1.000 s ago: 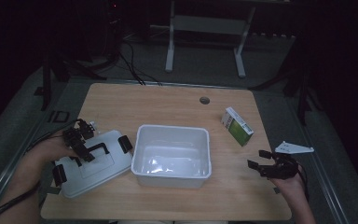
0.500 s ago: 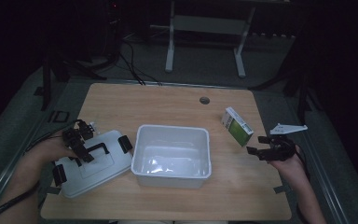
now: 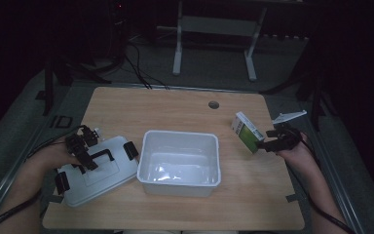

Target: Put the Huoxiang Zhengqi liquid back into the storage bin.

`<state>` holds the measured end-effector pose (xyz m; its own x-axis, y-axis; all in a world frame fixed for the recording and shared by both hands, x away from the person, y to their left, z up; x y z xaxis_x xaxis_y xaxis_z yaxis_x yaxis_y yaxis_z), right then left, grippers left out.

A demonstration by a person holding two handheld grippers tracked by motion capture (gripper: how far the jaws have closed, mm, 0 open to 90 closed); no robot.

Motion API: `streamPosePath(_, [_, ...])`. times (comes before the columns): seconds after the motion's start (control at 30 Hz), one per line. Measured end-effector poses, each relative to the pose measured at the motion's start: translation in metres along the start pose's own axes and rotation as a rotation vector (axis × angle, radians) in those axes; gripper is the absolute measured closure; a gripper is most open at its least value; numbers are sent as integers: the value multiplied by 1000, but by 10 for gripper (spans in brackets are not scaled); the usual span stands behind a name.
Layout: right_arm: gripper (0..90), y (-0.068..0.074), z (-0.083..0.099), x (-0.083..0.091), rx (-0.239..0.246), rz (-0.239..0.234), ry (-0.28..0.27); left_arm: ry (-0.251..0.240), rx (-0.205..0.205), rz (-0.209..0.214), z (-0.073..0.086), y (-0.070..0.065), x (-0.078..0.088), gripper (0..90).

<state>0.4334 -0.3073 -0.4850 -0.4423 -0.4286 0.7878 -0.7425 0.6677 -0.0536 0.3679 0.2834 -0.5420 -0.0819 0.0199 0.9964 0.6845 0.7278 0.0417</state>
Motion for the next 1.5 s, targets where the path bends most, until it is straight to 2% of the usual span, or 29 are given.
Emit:
streamPosePath(0.37, [256,-17,-20,-14,27,28,104,2,2,-2,0,1,-1,199])
streamPosePath(0.53, [257,-19,-24,-18,42,40,143,1,2,-3,0,1,0,199])
streamPosePath(0.57, [256,-21,-28,-22,51,39,174,5,2,-3,1,1,-1,199])
streamPosePath(0.77, [255,-25,-32,-33,57,53,268,14,-1,-4,2,1,-2,199])
streamPosePath(1.03, [256,-32,-40,-42,61,63,353,13,5,-3,4,2,-2,199])
streamPosePath(1.1, [256,-33,-41,-42,53,60,359,13,4,-7,4,3,-2,199])
streamPosePath(1.13, [285,-34,-42,-43,43,53,363,12,4,-3,4,3,-3,200])
streamPosePath(1.3, [285,-39,-41,-49,30,59,390,20,3,0,4,2,-4,199])
streamPosePath(1.33, [311,-40,-40,-52,21,40,404,19,3,0,4,2,-5,199])
streamPosePath(1.4, [320,-40,-40,-54,19,37,411,22,2,1,4,2,-5,199])
streamPosePath(1.5, [394,-40,-38,-59,18,21,446,30,-1,2,4,2,-7,199])
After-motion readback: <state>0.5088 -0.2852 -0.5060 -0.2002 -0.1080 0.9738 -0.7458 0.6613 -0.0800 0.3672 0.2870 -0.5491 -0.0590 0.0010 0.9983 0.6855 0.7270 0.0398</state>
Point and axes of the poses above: each handheld gripper's, and its own axes: x roughly backward along the jaws, z roughly out of its underside, y roughly to its left, the point moved 7 cm from there along -x, roughly forward along the jaws, and after that the axes turned 6 degrees about x, right-handed, at the moved point
